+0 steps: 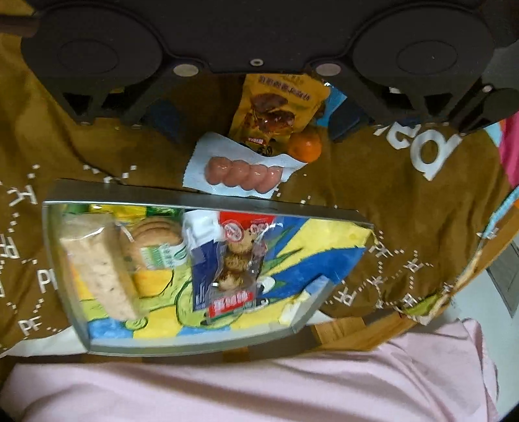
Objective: Organize snacks
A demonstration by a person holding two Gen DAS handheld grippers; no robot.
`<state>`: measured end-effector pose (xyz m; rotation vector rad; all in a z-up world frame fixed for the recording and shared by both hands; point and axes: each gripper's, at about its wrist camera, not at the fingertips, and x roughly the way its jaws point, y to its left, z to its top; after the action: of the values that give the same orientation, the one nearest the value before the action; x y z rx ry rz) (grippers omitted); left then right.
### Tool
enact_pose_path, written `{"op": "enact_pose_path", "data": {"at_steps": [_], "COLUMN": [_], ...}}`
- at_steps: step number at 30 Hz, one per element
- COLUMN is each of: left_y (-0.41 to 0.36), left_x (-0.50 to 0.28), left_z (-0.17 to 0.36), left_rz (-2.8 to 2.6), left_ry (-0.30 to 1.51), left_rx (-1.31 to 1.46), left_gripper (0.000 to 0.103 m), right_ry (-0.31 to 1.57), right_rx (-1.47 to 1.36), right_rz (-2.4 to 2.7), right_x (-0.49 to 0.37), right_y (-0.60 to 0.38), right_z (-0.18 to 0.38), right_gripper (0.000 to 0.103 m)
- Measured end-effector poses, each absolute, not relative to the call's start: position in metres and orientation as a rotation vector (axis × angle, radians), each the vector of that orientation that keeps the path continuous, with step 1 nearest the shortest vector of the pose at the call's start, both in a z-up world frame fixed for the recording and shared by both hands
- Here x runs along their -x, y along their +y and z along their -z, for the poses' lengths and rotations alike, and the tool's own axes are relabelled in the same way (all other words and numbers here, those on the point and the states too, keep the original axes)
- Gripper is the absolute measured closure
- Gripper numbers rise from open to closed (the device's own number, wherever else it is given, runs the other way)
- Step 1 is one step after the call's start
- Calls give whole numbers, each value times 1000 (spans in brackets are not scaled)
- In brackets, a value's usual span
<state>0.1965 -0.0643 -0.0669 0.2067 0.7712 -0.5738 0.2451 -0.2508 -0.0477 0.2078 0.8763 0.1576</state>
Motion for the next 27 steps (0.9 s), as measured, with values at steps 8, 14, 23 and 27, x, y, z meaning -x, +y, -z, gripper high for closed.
{"op": "enact_pose_path", "data": {"at_steps": [8,14,23,27], "left_y": [-71,-72,-75,-78], "left_x": [-195,-192,-192,-193], "left_z": [70,66,68,68], "left_rz": [602,611,642,649], "left_ry": [772,748,742,734], "left_rx": [-218,-226,-243,-241], "left_gripper": [0,0,0,0], "right_ry": [924,961,949,956], "right_rx": [-173,-128,-193,-133], "right_rz": [-160,-135,-202,-208], "right_x": [-253,-251,-256,-255], "right_y": [-247,-255,-255,-249], "right_z": [58,52,61,62], "right_gripper": [42,53,44,50]}}
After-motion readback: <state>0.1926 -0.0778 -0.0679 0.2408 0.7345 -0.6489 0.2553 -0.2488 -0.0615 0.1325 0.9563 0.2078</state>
